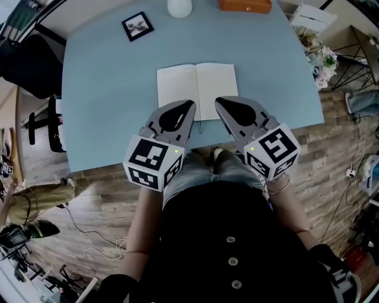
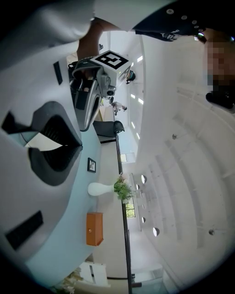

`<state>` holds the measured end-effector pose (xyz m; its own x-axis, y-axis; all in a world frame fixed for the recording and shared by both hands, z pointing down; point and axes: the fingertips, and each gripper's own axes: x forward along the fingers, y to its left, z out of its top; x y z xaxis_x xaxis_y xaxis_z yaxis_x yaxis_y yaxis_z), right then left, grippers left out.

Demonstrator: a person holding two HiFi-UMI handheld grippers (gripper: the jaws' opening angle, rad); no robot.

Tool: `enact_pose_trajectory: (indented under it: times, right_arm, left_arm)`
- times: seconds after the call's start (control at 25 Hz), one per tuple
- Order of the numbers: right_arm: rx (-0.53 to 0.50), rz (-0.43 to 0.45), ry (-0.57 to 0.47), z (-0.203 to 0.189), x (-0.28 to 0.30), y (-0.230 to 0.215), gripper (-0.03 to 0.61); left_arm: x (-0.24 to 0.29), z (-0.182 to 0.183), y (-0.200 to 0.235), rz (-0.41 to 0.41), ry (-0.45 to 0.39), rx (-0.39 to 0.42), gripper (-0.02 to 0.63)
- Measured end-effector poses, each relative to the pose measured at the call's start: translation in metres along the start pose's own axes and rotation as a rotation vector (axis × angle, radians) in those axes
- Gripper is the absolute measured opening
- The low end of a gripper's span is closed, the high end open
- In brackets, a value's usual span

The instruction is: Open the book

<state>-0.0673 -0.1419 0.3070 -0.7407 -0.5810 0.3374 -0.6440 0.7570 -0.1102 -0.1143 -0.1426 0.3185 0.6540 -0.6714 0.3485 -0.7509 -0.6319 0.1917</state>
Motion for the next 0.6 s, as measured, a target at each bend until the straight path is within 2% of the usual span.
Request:
enact_pose_trajectory:
  times: [0.2,0.6]
  right_arm:
    - [-0.008,0.016,-0.007,0.001,-0.002,0.003,0.002]
    - [-0.004,0.052,-0.014,-0.001,-0.005,0.013,0.002]
  left_arm:
    - [-0.001,-0.003,-0.011,-0.015,0.015,0.061,0.011]
    - [0.002,-0.015,-0.021,-0.014,0.055,0.060,0.009]
